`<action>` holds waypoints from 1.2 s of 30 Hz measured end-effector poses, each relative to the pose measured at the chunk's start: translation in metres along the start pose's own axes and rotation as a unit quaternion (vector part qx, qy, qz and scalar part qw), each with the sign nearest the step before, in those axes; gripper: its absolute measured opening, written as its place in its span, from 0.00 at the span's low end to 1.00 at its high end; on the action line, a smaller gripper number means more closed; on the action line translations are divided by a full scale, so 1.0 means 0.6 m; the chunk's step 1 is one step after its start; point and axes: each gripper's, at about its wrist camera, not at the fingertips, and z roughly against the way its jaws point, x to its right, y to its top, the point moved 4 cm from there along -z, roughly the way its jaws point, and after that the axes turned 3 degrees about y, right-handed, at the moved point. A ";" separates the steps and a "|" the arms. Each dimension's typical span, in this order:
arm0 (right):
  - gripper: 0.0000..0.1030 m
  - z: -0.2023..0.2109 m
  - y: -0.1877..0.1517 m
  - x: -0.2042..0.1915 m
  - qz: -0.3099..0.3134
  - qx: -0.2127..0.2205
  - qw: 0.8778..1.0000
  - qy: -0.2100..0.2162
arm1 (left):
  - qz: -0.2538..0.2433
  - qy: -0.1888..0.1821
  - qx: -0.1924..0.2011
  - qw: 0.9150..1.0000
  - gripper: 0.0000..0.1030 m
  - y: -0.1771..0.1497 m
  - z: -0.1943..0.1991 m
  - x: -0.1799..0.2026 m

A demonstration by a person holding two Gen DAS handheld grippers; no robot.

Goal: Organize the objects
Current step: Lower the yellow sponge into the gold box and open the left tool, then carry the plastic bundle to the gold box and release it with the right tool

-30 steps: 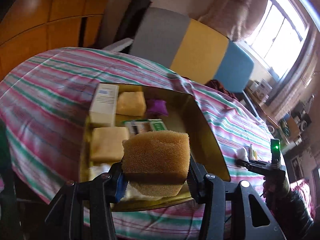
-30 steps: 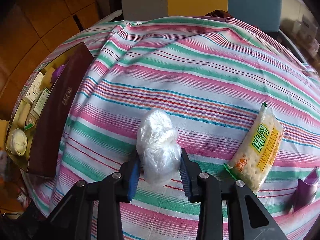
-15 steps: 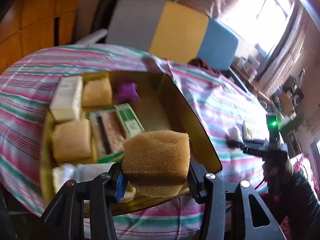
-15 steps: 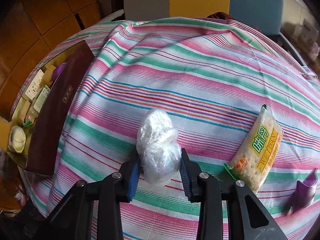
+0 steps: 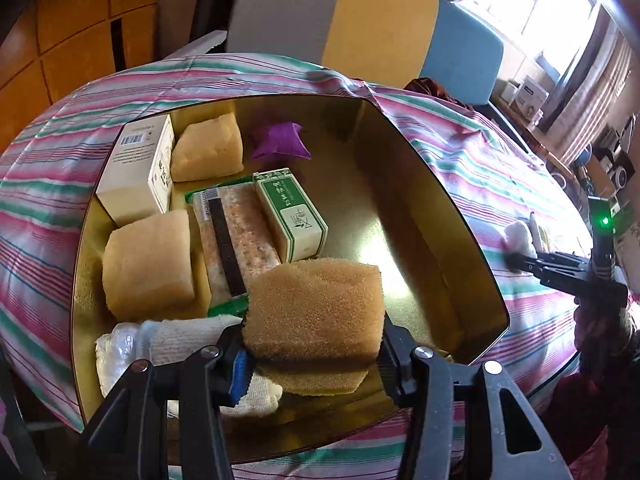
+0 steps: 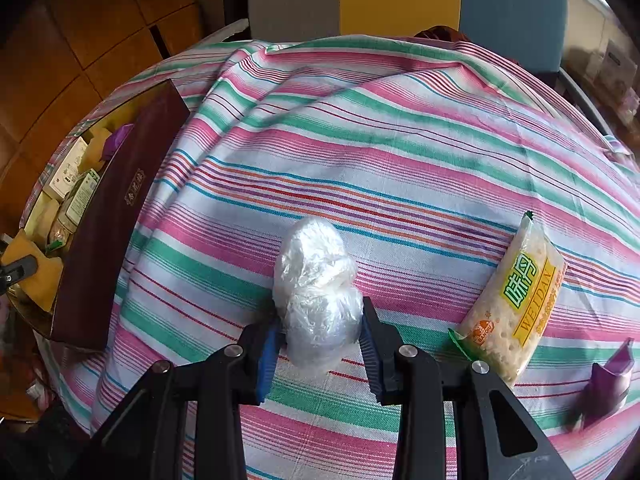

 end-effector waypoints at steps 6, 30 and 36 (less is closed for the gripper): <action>0.36 -0.002 -0.001 -0.001 0.000 0.000 1.000 -0.001 | -0.005 0.009 0.003 1.000 0.51 -0.005 0.001 0.000; 0.36 -0.008 -0.005 -0.012 -0.021 -0.011 0.999 -0.041 | -0.018 0.014 0.050 0.998 0.70 -0.011 0.042 0.005; 0.36 -0.001 -0.005 -0.031 -0.033 -0.013 0.999 -0.040 | -0.010 0.008 0.066 0.998 0.73 -0.008 0.065 0.000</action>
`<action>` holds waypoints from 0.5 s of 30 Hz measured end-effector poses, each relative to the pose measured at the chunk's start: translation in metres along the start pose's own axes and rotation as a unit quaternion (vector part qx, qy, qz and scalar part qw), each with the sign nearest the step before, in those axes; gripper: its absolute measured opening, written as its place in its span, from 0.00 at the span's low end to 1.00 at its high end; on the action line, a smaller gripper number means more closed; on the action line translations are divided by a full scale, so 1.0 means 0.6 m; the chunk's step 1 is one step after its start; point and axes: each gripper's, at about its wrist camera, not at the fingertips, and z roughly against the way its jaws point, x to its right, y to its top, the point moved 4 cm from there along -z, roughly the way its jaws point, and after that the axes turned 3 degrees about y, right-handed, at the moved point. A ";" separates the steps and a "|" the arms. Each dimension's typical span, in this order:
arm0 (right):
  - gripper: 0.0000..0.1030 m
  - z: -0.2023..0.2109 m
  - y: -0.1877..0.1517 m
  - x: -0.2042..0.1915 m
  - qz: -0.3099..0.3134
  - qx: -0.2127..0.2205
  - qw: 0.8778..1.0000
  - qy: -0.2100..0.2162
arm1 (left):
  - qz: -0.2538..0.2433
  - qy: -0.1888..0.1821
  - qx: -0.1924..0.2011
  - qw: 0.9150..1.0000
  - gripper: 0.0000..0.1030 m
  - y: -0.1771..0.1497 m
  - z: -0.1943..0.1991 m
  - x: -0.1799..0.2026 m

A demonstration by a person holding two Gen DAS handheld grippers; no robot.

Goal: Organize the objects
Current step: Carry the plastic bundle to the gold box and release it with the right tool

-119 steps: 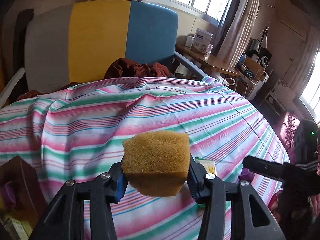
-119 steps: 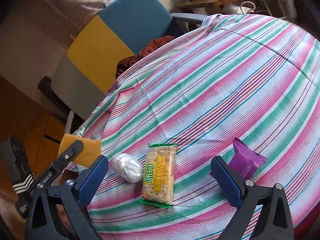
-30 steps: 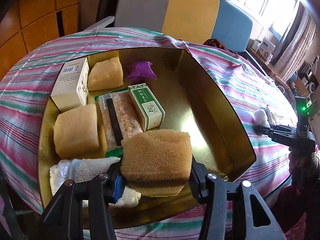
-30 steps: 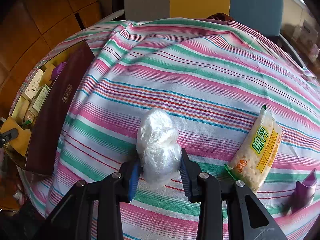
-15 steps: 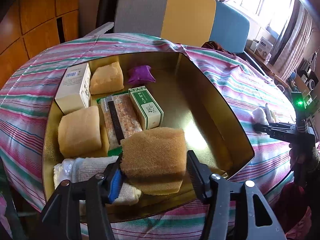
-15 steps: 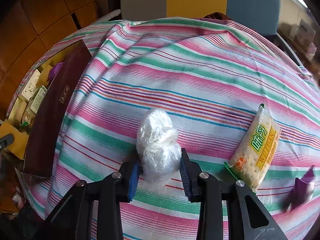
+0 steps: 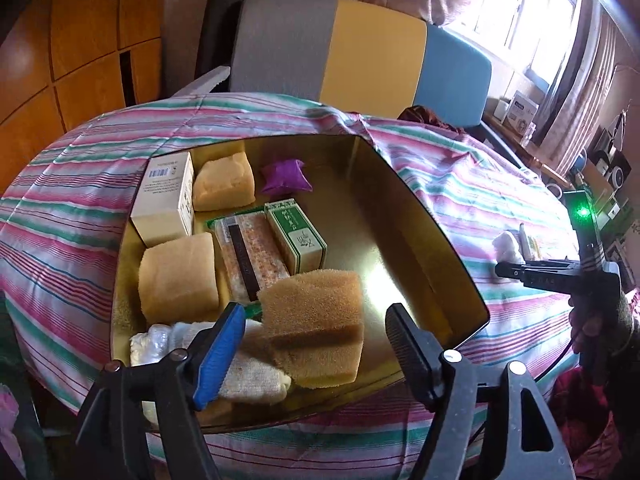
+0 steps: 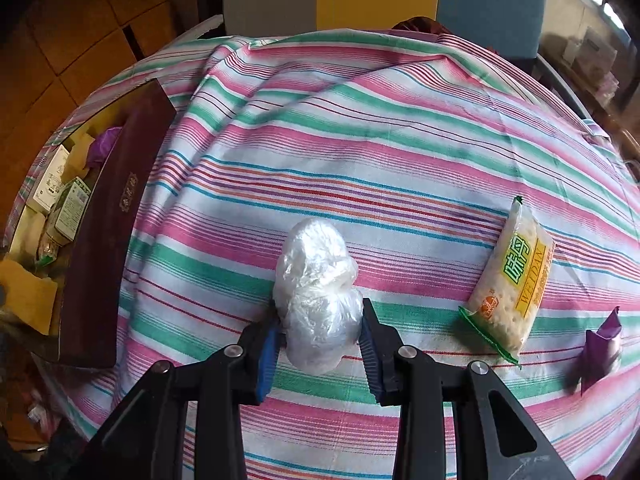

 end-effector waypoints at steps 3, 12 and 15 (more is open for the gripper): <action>0.36 0.019 0.006 -0.020 -0.009 0.016 1.000 0.010 | 0.006 0.001 0.011 1.000 0.75 0.003 0.013 -0.005; 0.36 0.101 0.059 -0.187 0.055 0.082 0.992 0.080 | 0.044 0.018 0.053 0.997 0.75 0.018 0.060 -0.053; 0.38 0.102 0.065 -0.250 0.087 0.078 0.988 0.103 | 0.059 0.027 0.060 0.996 0.75 0.021 0.070 -0.079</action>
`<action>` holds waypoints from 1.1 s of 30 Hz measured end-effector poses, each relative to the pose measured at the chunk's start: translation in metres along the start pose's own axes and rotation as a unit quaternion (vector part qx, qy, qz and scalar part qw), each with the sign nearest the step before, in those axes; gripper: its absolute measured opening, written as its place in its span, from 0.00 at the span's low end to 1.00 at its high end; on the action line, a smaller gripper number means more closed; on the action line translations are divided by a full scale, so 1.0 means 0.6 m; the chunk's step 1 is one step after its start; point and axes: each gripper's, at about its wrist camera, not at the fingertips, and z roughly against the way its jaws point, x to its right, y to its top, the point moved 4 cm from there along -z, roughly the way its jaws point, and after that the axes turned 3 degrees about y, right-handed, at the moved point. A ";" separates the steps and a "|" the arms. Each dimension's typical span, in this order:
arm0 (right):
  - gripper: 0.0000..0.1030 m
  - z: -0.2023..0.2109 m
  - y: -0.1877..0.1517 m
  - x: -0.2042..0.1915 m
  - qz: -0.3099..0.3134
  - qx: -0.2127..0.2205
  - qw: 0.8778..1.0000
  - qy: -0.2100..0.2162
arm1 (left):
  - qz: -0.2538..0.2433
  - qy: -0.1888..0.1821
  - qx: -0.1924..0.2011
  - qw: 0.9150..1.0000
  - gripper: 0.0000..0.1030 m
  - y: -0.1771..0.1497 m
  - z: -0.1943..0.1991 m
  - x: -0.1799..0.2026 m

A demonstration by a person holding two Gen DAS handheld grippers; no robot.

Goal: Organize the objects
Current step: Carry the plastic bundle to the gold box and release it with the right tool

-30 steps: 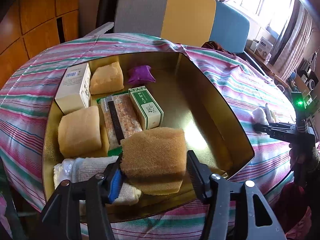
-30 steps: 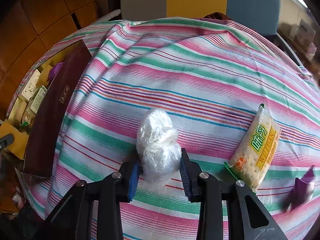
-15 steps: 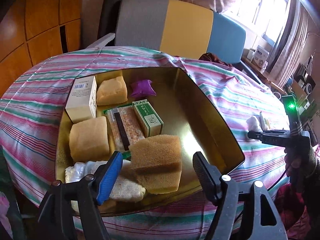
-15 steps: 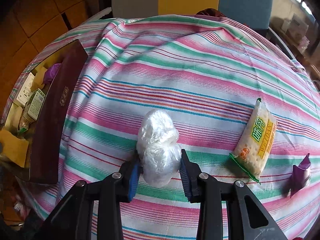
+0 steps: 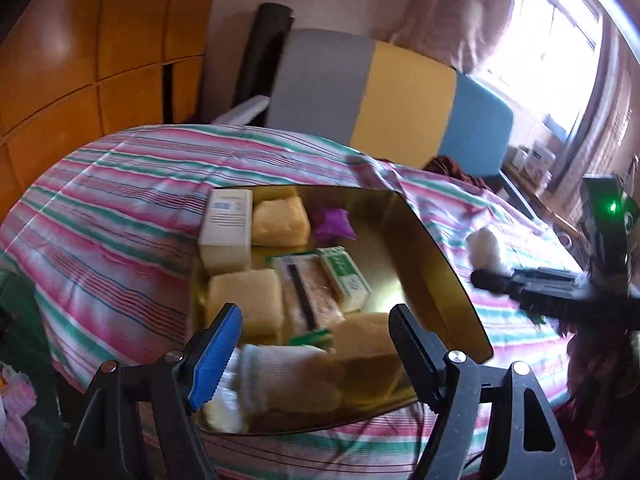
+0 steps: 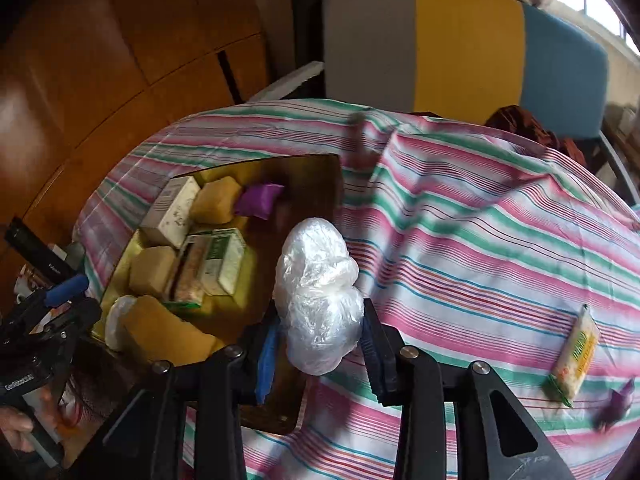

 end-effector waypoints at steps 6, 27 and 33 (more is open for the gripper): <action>0.38 -0.082 -0.001 -0.085 0.057 -0.060 0.997 0.004 | 0.026 0.022 0.001 0.999 0.75 0.000 0.000 -0.046; 0.79 -0.142 -0.037 -0.101 0.067 -0.088 0.994 -0.019 | 0.029 0.029 -0.012 0.999 0.75 -0.020 -0.013 -0.058; 0.89 -0.102 -0.024 -0.091 0.053 -0.054 0.997 -0.012 | 0.020 0.028 -0.006 0.999 0.75 -0.015 -0.004 -0.044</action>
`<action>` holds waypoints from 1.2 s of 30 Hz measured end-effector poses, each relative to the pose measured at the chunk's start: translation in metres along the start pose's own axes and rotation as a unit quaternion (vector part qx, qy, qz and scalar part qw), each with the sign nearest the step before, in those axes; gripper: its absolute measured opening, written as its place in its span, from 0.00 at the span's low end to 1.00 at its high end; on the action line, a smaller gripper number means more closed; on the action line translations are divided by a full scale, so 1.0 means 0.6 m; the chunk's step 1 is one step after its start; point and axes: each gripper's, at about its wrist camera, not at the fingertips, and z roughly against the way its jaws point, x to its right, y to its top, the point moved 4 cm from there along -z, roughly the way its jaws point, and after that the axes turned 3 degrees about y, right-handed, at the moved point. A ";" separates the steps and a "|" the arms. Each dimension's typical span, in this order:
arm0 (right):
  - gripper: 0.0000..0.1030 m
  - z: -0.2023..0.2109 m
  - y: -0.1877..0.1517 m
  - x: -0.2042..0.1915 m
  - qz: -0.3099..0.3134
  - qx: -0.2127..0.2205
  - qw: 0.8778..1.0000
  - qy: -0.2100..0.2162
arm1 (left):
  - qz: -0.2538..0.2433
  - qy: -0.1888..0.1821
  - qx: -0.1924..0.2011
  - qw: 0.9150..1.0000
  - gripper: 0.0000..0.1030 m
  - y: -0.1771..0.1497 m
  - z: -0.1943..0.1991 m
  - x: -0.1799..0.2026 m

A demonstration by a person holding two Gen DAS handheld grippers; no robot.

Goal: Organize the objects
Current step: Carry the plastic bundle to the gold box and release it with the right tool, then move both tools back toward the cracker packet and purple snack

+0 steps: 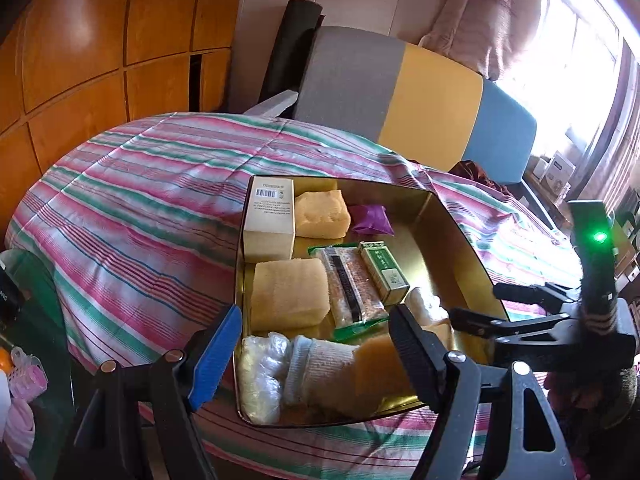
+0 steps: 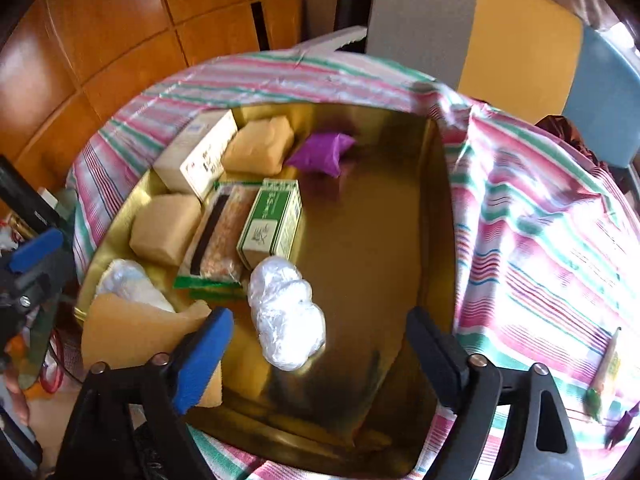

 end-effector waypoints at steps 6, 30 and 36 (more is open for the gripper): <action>0.98 0.054 -0.001 0.031 -0.022 0.037 0.999 -0.005 | -0.015 -0.002 0.008 1.000 0.75 0.008 0.012 0.021; 1.00 0.326 -0.208 0.538 -0.361 0.142 0.897 -0.212 | -0.147 -0.120 -0.010 0.982 0.74 0.024 0.004 0.268; 1.00 0.316 -0.305 0.625 -0.484 0.152 0.839 -0.196 | -0.195 -0.146 -0.029 0.970 0.74 0.008 -0.015 0.363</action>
